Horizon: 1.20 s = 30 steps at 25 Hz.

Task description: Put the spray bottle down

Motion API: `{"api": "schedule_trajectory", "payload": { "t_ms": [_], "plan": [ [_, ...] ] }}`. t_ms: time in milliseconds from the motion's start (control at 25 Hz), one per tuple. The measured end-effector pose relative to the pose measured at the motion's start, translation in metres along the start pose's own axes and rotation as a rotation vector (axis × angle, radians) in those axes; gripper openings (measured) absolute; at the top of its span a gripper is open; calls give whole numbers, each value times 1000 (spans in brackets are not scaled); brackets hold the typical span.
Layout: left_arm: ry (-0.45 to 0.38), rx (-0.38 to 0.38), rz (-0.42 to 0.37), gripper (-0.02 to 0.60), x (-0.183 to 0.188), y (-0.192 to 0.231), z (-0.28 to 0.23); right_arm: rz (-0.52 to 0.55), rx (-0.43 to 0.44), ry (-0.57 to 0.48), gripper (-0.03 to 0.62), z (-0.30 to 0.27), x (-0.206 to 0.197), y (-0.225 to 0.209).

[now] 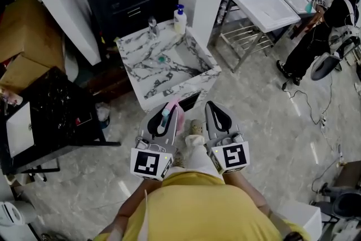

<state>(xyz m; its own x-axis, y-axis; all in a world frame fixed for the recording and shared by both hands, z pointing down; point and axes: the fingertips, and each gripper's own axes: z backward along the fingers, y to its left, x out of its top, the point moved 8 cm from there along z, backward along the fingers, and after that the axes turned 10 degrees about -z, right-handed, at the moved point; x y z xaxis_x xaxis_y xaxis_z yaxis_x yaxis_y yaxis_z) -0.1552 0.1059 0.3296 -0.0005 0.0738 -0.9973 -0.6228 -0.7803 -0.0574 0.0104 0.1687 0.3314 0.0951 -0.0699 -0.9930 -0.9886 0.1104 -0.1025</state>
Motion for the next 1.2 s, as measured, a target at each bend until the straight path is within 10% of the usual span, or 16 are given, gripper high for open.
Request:
{"api": "schedule_trajectory", "payload": {
  "t_ms": [1200],
  "plan": [
    [11,336,-67,61,-20,104,-243,-15,323,68,2,-279,18,-165]
  ]
}}
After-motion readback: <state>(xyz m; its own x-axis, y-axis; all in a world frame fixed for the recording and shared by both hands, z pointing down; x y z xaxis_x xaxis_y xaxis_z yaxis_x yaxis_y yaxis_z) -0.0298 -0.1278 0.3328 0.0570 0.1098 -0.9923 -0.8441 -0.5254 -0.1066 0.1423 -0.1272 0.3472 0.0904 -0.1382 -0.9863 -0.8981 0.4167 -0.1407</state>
